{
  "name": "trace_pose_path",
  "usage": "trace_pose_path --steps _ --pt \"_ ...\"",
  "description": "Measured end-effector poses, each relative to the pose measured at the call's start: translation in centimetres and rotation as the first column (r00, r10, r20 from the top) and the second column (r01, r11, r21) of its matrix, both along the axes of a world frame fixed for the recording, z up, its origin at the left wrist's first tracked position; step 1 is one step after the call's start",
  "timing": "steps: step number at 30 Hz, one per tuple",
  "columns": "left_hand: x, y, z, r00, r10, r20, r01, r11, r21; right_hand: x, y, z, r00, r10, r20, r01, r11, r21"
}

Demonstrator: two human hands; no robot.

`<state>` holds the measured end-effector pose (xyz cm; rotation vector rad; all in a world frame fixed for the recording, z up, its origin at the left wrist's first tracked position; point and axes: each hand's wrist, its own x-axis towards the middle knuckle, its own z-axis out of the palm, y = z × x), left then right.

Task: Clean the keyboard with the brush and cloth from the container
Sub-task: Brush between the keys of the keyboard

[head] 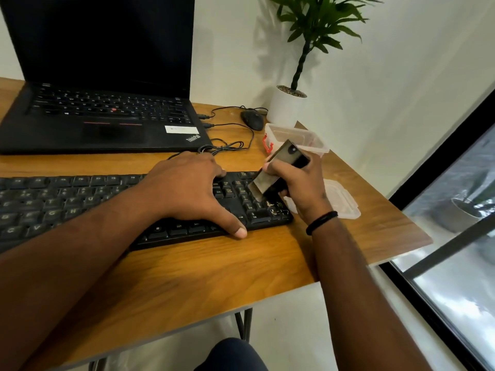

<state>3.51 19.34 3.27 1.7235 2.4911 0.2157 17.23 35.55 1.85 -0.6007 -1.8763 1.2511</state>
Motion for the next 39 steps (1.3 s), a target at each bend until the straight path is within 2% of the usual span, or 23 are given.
trace_pose_path --steps 5,8,12,15,19,22,23,26,29,30,33,35,37,39 --pt "-0.1 0.1 -0.1 1.000 -0.003 -0.013 0.003 1.000 0.011 0.1 0.4 -0.1 0.998 -0.058 0.012 0.057 0.995 0.086" --pt "0.0 0.1 -0.1 1.000 0.000 -0.013 0.000 1.000 0.009 0.3 0.4 0.0 1.000 0.012 0.013 -0.012 1.000 -0.004" --pt "0.0 0.0 0.0 1.000 0.001 -0.014 -0.001 1.000 0.013 0.3 0.6 0.0 0.997 -0.072 -0.017 0.072 0.997 0.006" --pt "0.1 0.0 -0.1 1.000 -0.003 -0.015 0.003 1.000 0.007 0.4 0.8 0.1 1.000 -0.010 0.009 0.011 0.996 -0.083" --pt "0.1 0.0 0.0 1.000 -0.001 -0.009 0.001 1.000 0.005 0.3 0.9 0.0 0.992 -0.115 -0.044 0.111 0.990 -0.082" --pt "0.3 -0.1 0.0 1.000 -0.002 -0.001 0.002 1.000 0.004 0.5 0.8 -0.1 1.000 -0.023 -0.019 0.020 0.989 -0.145" --pt "0.2 -0.1 0.1 1.000 -0.001 0.002 0.001 1.000 0.001 0.4 0.8 -0.1 0.999 -0.044 -0.025 0.040 0.988 -0.152" --pt "0.1 -0.1 0.1 1.000 0.001 0.007 -0.001 1.000 0.007 0.4 1.0 0.0 0.987 -0.153 -0.048 0.149 0.986 -0.069" --pt "0.1 -0.1 0.0 1.000 0.002 0.005 -0.002 1.000 0.009 0.6 1.0 -0.2 1.000 -0.016 -0.021 0.013 0.992 -0.124" --pt "0.2 -0.1 0.0 1.000 0.002 0.007 -0.002 1.000 0.006 0.6 0.9 -0.2 1.000 -0.015 -0.019 0.013 0.992 -0.127" --pt "0.0 0.0 0.1 1.000 0.000 0.007 0.000 1.000 0.005 0.4 1.1 -0.2 0.988 -0.145 -0.049 0.145 0.989 -0.005" --pt "0.0 0.0 0.0 1.000 -0.002 0.001 0.002 1.000 0.011 0.6 1.4 -0.2 0.997 -0.080 -0.020 0.080 0.997 -0.014" --pt "0.0 0.0 -0.1 1.000 -0.003 0.002 0.003 1.000 0.011 0.8 1.4 -0.3 1.000 0.024 0.001 -0.024 0.994 -0.106" --pt "0.1 0.0 0.0 1.000 0.000 0.007 0.000 1.000 0.010 0.6 1.3 -0.4 0.999 -0.053 0.001 0.053 0.996 -0.065"
